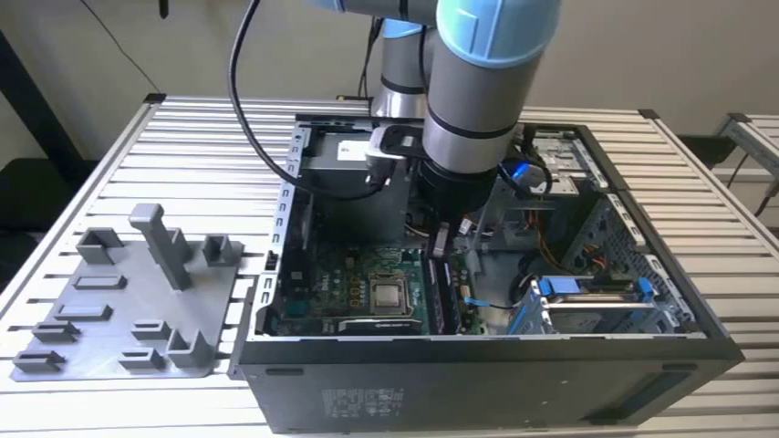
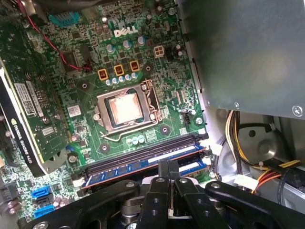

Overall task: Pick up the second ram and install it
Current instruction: 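Press down the second ram until it locks into place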

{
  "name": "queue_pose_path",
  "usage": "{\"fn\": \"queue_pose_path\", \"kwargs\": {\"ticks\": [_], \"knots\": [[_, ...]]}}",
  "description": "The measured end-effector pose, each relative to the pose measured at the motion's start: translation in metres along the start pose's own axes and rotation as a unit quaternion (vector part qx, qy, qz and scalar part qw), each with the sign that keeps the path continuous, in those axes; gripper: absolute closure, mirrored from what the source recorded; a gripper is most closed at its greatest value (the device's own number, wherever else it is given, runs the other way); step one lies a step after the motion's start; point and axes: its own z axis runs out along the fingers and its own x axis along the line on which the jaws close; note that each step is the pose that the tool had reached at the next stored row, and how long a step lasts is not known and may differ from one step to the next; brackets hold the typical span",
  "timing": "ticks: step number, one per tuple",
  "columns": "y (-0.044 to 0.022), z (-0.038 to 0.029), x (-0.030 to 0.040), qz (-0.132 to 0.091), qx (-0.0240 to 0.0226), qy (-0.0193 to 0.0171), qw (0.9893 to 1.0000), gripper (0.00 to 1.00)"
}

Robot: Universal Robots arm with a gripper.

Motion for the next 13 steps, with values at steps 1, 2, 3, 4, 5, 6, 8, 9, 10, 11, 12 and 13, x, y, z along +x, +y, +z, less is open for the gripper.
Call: {"fn": "queue_pose_path", "kwargs": {"ticks": [1,2,3,4,5,6,8,9,10,11,12,13], "knots": [[0.0000,0.0006,0.0001,0.000,0.0000,0.0001,1.0000,0.89],[-0.0002,0.0015,0.0001,0.000,0.0000,0.0002,1.0000,0.89],[-0.0007,0.0030,0.0001,-0.001,-0.0003,0.0002,1.0000,0.89],[-0.0008,0.0048,0.0003,-0.002,-0.0006,0.0002,1.0000,0.89],[-0.0007,0.0065,0.0005,-0.007,-0.0012,0.0002,1.0000,0.89],[-0.0008,0.0074,0.0007,-0.015,-0.0022,0.0003,0.9999,0.89],[-0.0008,0.0084,0.0008,-0.032,-0.0042,0.0003,0.9995,0.89],[-0.0008,0.0087,0.0008,-0.040,-0.0052,0.0003,0.9992,0.89],[-0.0008,0.0086,0.0008,-0.046,-0.0061,0.0004,0.9989,0.89],[-0.0007,0.0086,0.0008,-0.050,-0.0064,0.0007,0.9987,0.89],[-0.0008,0.0087,0.0008,-0.051,-0.0065,0.0007,0.9987,0.89],[-0.0008,0.0088,0.0008,-0.052,-0.0067,0.0007,0.9986,0.89]]}}
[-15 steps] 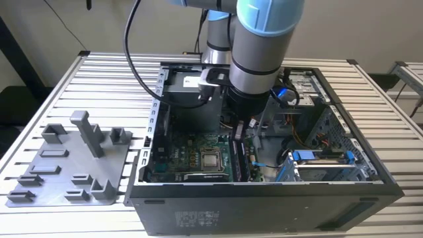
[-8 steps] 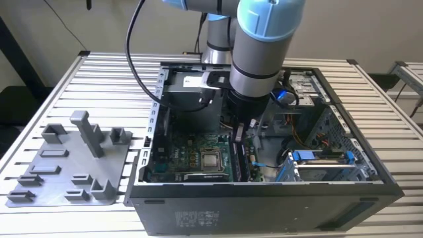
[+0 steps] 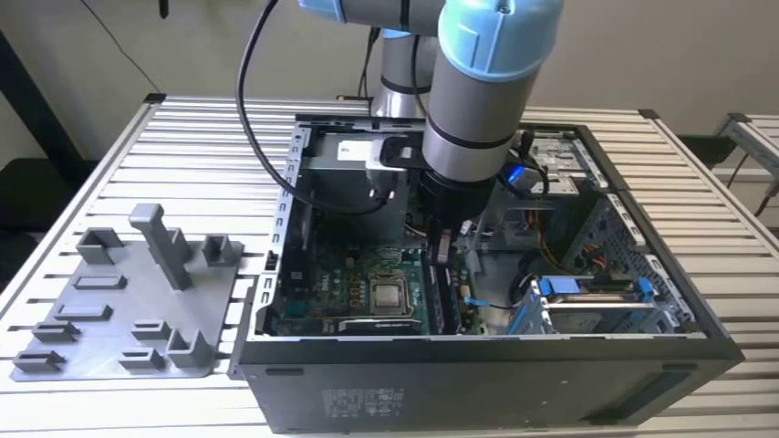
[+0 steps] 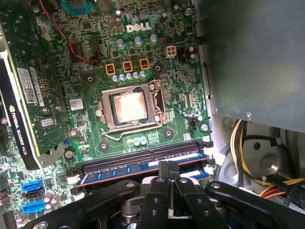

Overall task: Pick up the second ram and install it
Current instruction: 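Press down the second ram until it locks into place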

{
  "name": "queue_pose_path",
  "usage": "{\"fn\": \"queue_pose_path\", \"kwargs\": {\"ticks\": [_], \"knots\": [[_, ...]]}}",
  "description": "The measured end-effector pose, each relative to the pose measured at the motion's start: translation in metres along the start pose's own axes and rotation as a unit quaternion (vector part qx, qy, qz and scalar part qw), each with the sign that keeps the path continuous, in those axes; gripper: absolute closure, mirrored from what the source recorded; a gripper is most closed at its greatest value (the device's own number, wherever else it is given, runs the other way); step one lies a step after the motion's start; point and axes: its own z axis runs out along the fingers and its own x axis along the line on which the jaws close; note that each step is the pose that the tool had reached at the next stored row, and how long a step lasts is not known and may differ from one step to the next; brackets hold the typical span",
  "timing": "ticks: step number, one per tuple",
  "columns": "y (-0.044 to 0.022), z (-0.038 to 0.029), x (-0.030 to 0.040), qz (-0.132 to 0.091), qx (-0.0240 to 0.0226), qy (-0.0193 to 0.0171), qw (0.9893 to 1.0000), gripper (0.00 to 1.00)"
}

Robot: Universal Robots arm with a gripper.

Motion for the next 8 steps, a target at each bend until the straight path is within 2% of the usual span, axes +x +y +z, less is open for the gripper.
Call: {"fn": "queue_pose_path", "kwargs": {"ticks": [8], "knots": [[0.0000,0.0008,0.0000,0.000,0.0000,-0.0002,1.0000,0.89]]}}
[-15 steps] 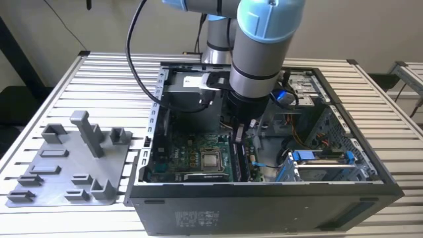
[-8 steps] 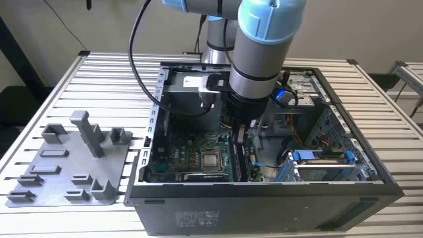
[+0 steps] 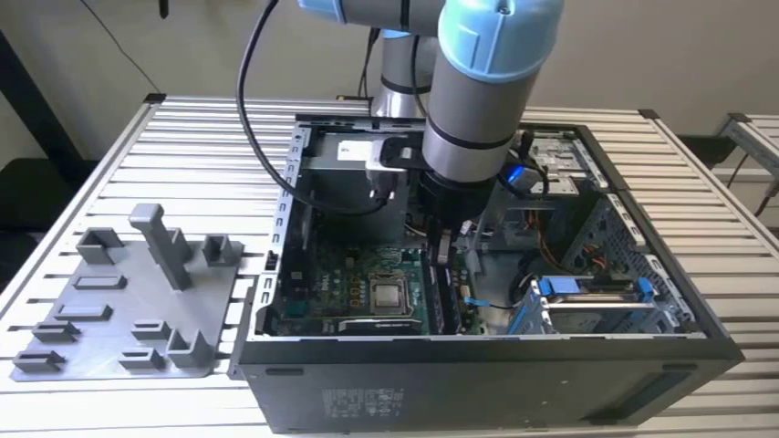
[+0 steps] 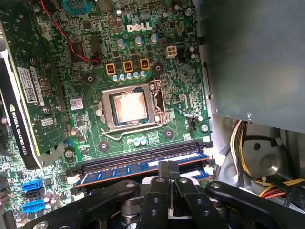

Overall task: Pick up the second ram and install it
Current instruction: 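Press down the second ram until it locks into place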

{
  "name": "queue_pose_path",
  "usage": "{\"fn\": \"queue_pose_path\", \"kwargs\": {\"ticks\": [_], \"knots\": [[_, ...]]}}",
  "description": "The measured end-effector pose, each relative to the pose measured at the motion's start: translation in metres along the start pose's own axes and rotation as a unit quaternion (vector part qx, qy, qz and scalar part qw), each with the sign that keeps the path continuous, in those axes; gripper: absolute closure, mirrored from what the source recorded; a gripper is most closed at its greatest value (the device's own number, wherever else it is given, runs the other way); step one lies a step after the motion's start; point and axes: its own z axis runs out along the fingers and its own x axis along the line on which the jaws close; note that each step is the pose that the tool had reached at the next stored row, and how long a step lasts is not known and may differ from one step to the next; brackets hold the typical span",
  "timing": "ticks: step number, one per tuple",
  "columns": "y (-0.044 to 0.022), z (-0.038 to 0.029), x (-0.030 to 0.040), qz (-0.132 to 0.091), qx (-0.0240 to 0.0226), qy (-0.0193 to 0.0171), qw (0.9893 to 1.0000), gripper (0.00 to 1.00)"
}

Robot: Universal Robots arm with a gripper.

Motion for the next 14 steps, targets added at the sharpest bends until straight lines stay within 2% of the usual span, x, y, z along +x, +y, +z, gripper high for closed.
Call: {"fn": "queue_pose_path", "kwargs": {"ticks": [14], "knots": [[0.0000,0.0022,0.0004,-0.002,-0.0003,0.0003,1.0000,0.89]]}}
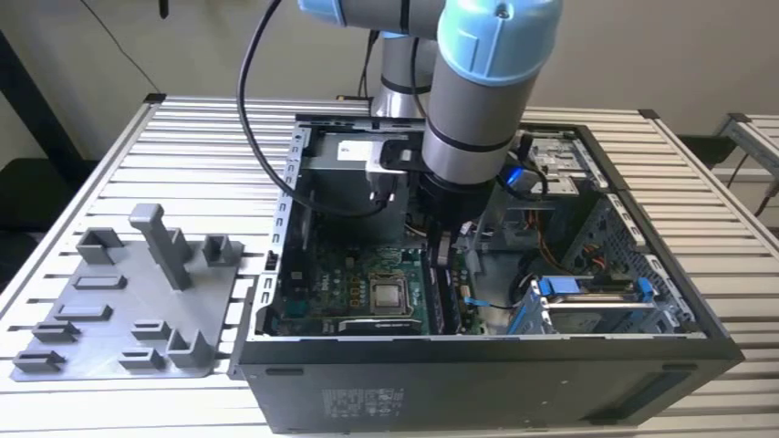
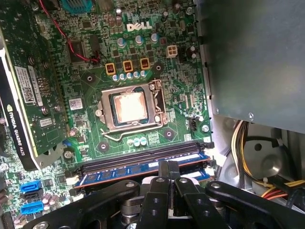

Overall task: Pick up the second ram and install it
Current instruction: 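Press down the second ram until it locks into place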

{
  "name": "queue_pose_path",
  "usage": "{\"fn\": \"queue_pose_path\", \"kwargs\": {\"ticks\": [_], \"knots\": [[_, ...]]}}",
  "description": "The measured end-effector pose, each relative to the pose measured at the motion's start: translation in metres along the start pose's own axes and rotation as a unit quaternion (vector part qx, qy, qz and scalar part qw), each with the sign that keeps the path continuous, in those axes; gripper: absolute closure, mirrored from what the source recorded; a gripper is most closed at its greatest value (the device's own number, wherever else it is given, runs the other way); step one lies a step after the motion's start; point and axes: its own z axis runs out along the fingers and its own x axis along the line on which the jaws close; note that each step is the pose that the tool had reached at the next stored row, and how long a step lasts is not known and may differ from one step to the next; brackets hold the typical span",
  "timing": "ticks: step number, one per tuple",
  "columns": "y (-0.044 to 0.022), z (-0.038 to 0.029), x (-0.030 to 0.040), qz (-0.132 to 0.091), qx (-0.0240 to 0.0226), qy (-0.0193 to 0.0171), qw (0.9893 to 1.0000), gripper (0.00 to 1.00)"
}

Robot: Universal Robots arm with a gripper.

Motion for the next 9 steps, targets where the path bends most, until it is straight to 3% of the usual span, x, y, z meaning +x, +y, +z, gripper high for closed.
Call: {"fn": "queue_pose_path", "kwargs": {"ticks": [9], "knots": [[-0.0001,0.0048,0.0005,-0.005,-0.0011,0.0000,1.0000,0.89]]}}
